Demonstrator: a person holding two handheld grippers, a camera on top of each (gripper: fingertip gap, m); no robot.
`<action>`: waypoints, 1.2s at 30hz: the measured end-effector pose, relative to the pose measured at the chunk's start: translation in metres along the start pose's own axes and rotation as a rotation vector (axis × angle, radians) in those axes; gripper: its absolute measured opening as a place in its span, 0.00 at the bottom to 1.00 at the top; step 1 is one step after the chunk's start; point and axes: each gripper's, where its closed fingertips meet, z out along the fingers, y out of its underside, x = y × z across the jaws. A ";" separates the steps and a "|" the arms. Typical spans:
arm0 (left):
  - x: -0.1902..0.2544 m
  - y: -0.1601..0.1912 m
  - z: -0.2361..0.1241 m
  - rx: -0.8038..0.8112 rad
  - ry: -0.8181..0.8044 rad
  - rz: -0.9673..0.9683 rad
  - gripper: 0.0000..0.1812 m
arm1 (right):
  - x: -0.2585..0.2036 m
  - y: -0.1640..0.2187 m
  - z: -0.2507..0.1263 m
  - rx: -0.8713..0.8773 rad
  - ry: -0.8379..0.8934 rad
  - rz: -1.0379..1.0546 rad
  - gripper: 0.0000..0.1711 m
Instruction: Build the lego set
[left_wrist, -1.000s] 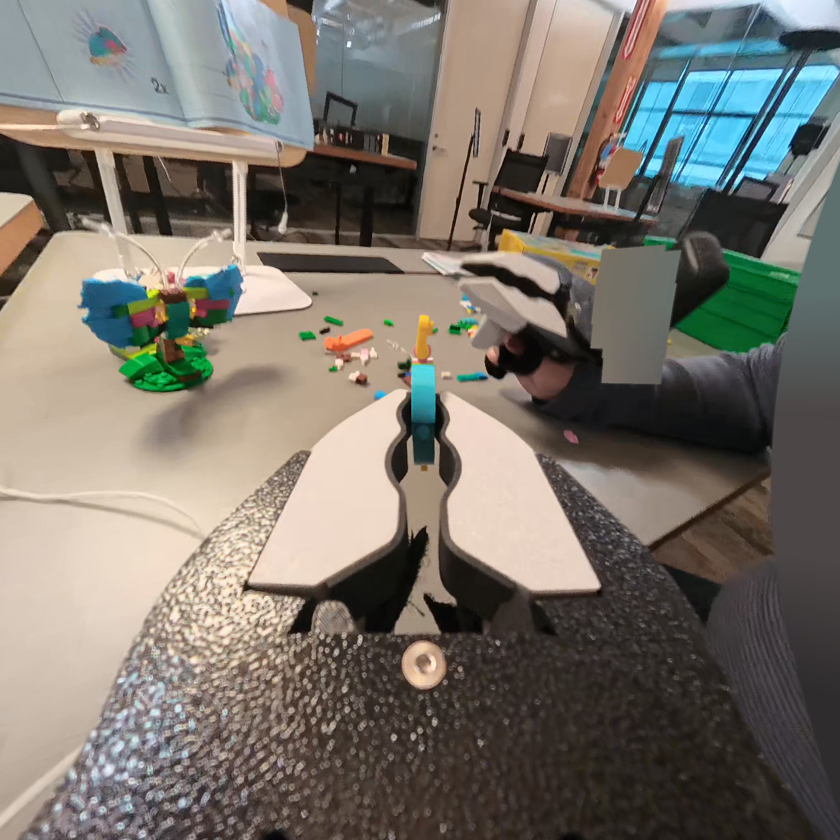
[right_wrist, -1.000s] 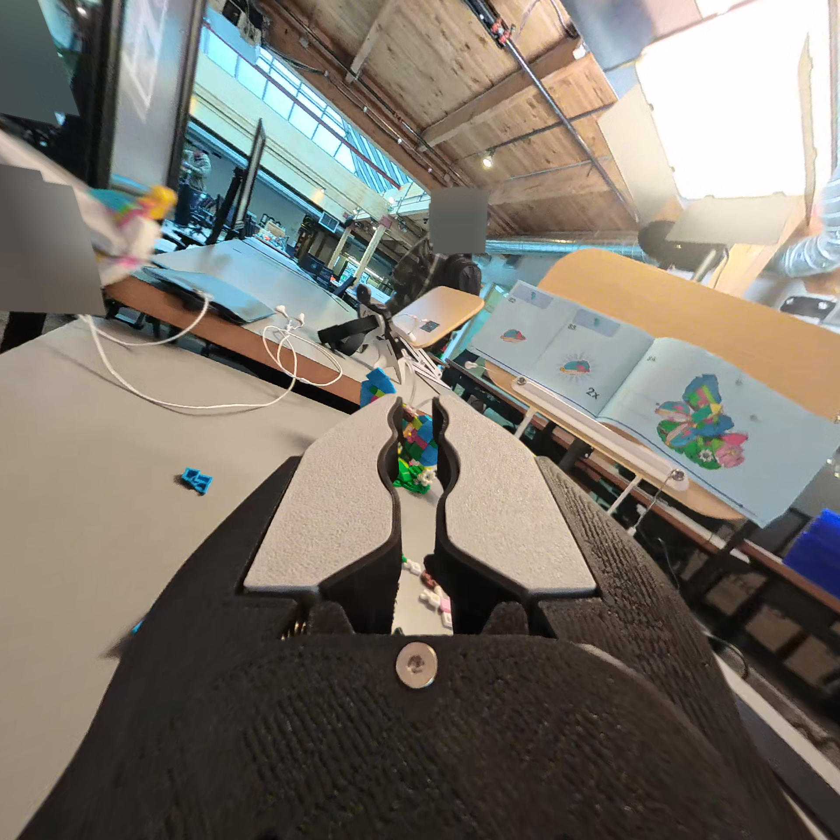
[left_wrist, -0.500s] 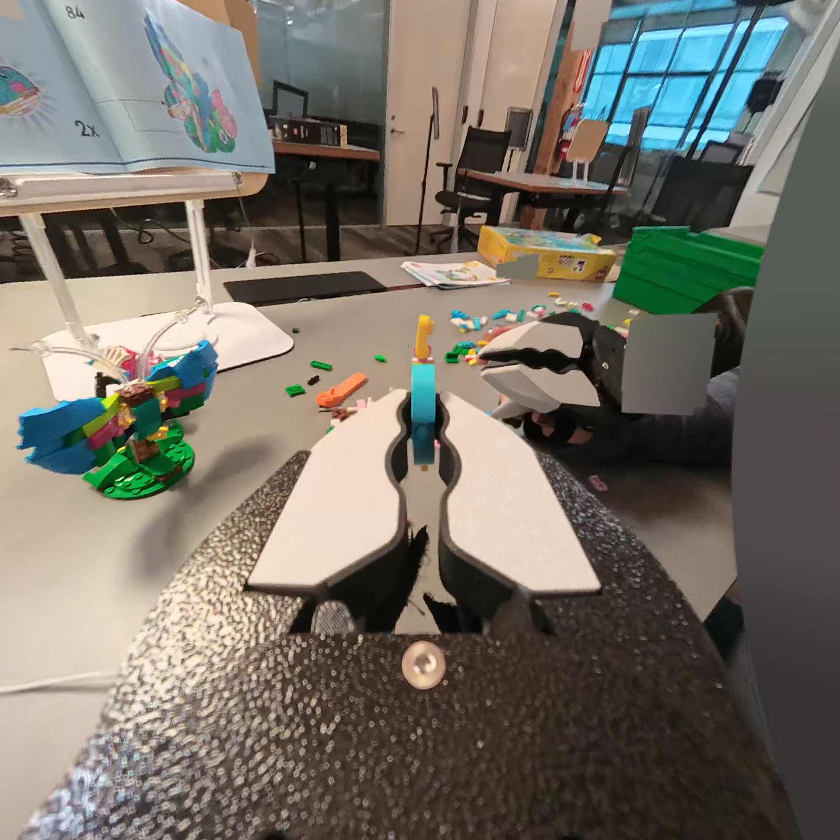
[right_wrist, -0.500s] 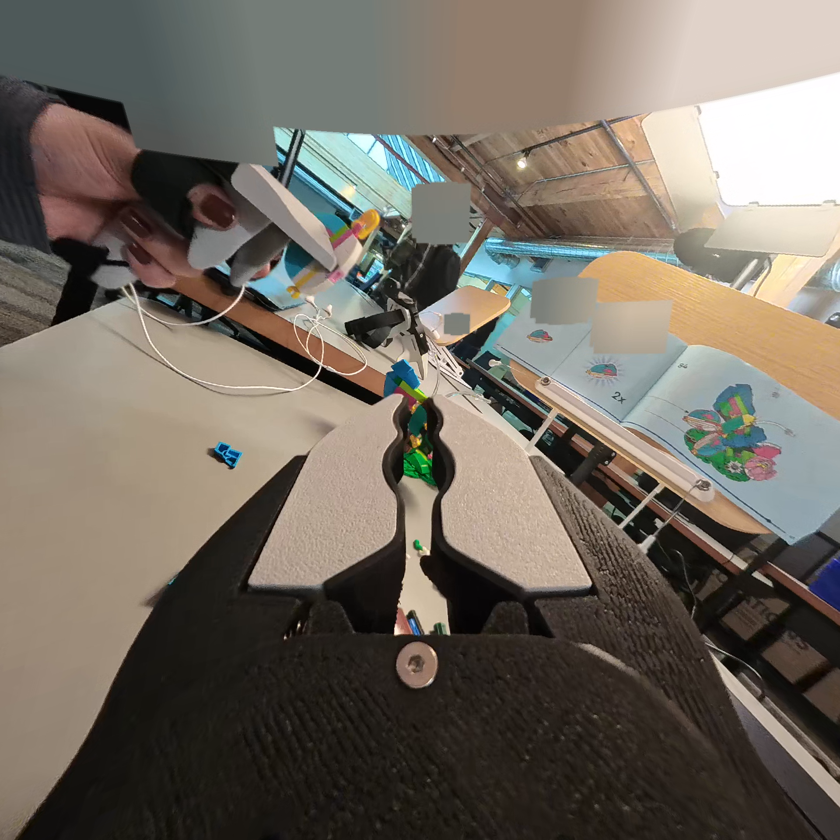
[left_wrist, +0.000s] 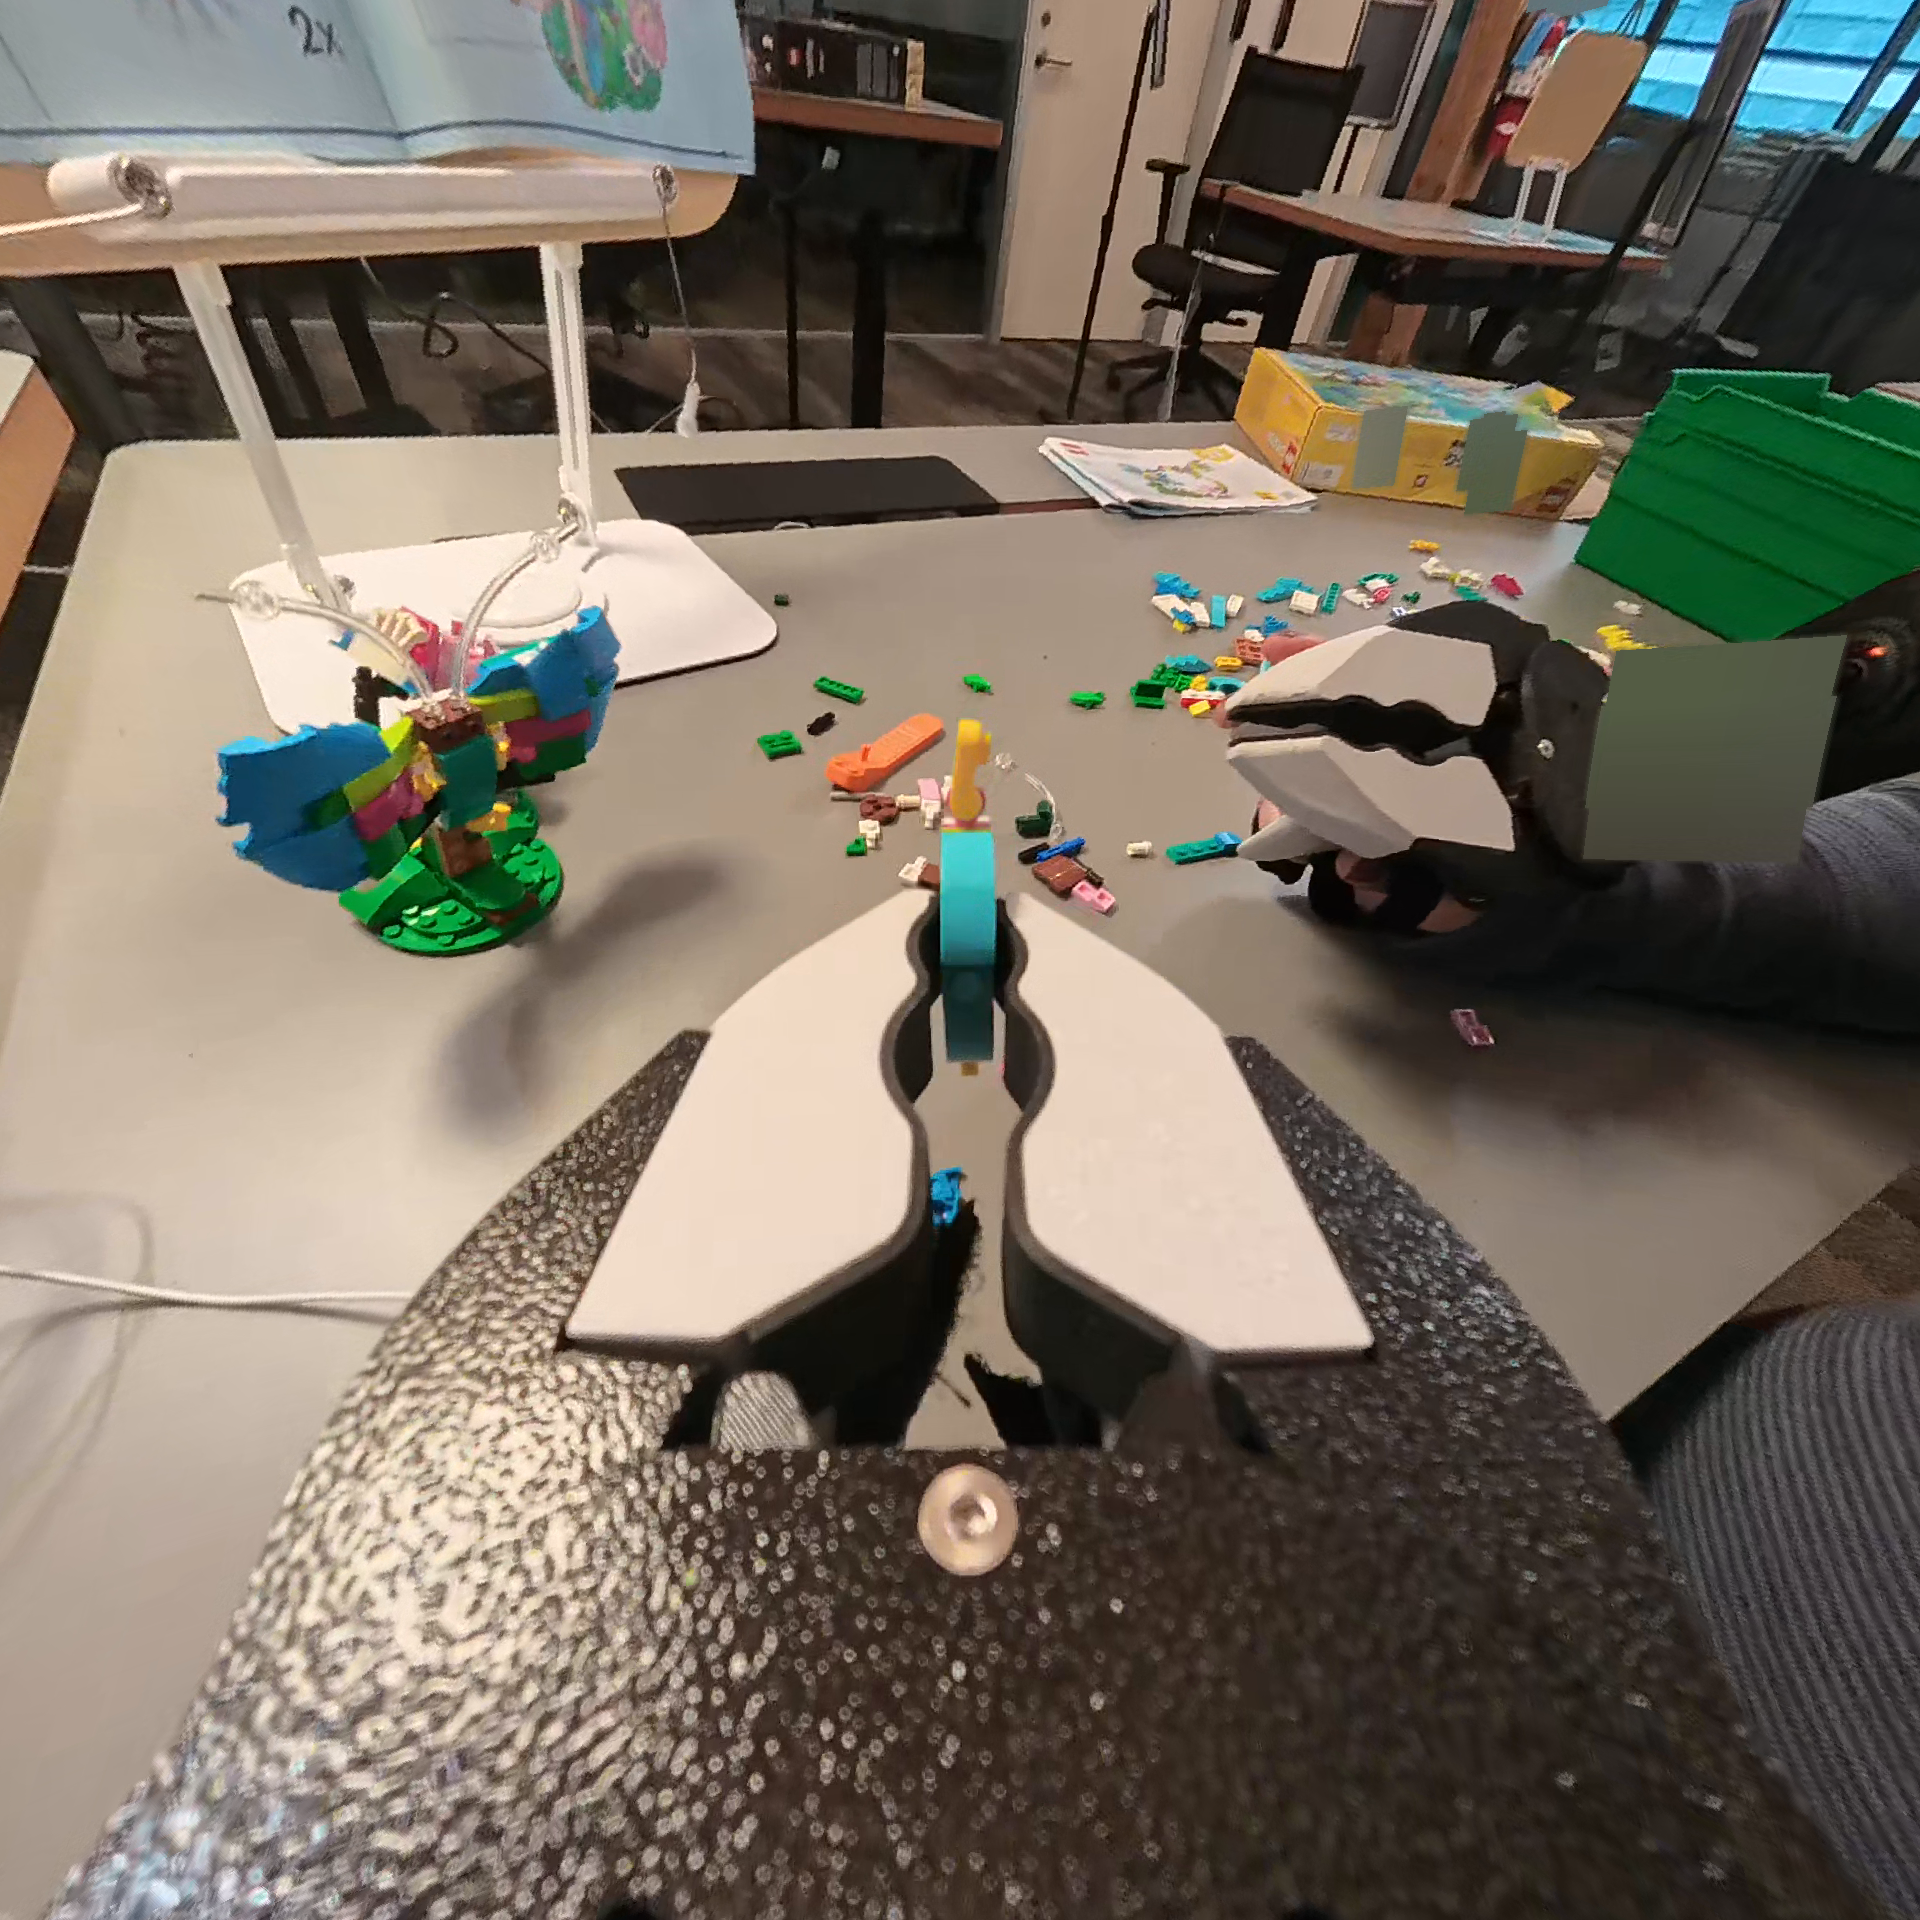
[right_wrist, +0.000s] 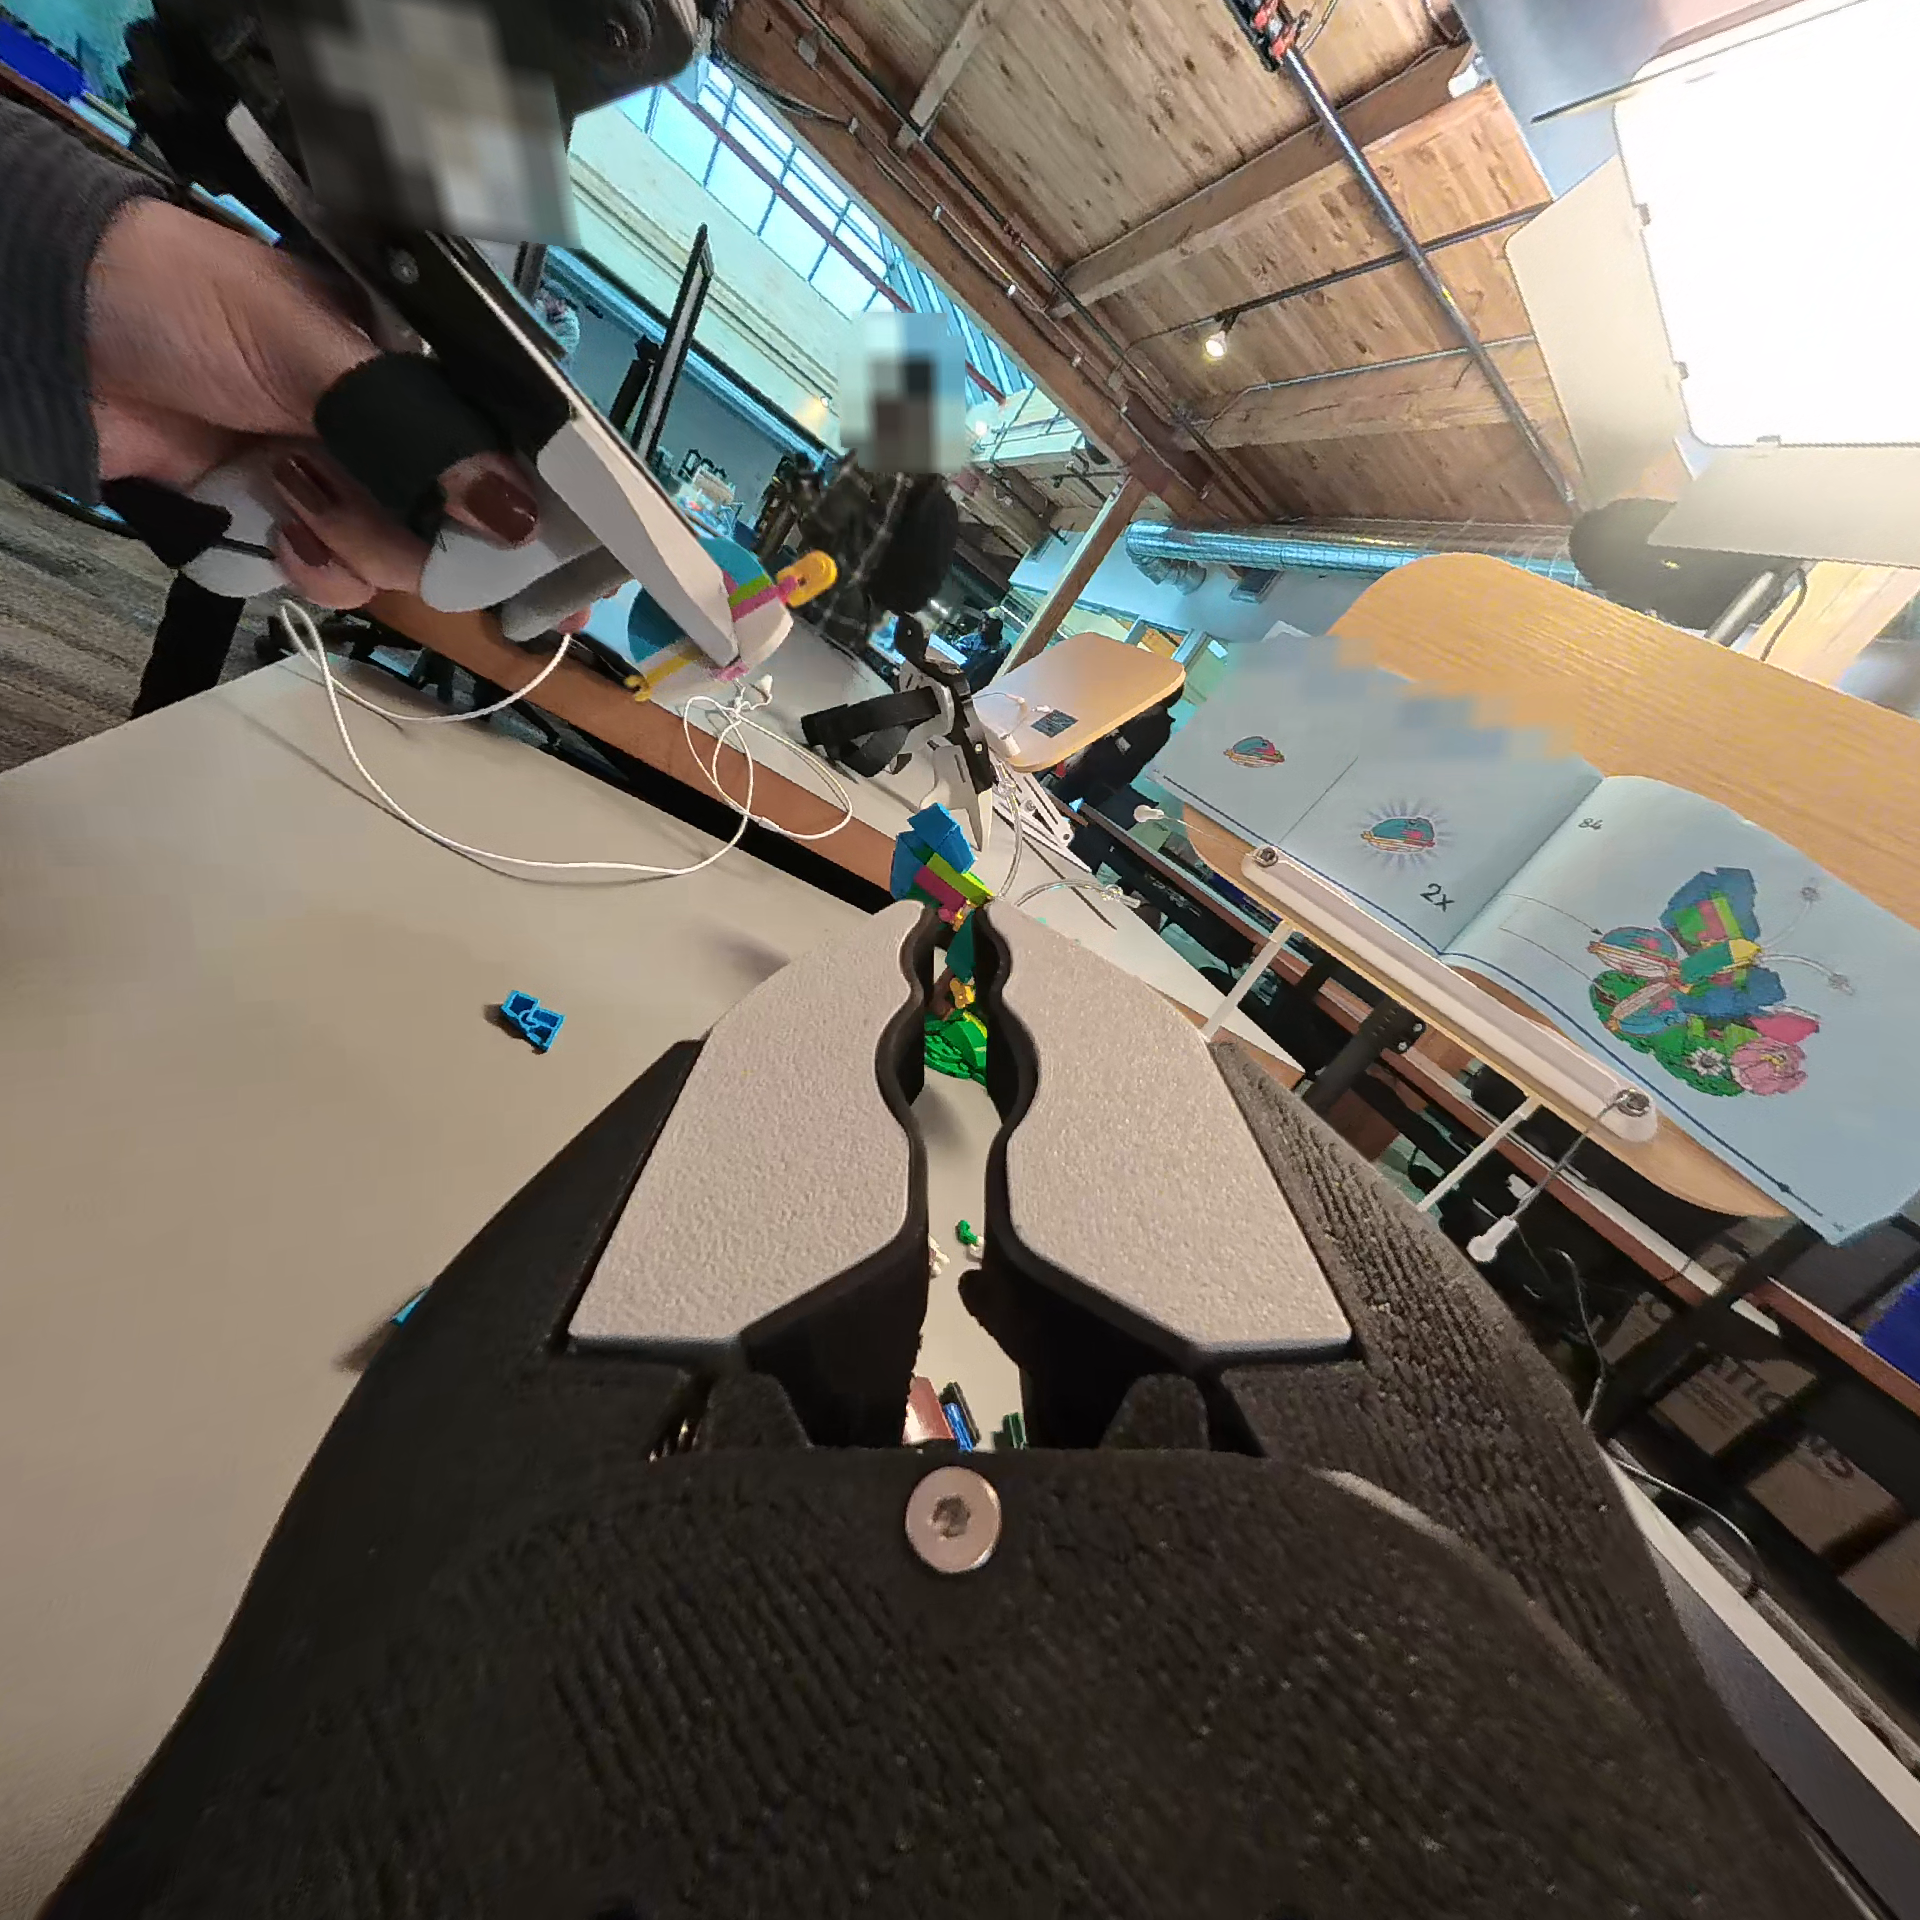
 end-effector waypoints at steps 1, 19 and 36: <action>-0.001 0.001 0.000 0.000 -0.002 -0.008 0.05 | 0.000 0.001 0.000 -0.003 0.001 -0.001 0.03; -0.016 0.005 0.006 -0.009 0.026 -0.043 0.05 | 0.002 0.005 0.001 -0.025 0.004 0.010 0.02; -0.039 0.005 0.017 0.015 0.029 -0.018 0.05 | -0.001 0.008 0.005 -0.027 -0.020 0.034 0.02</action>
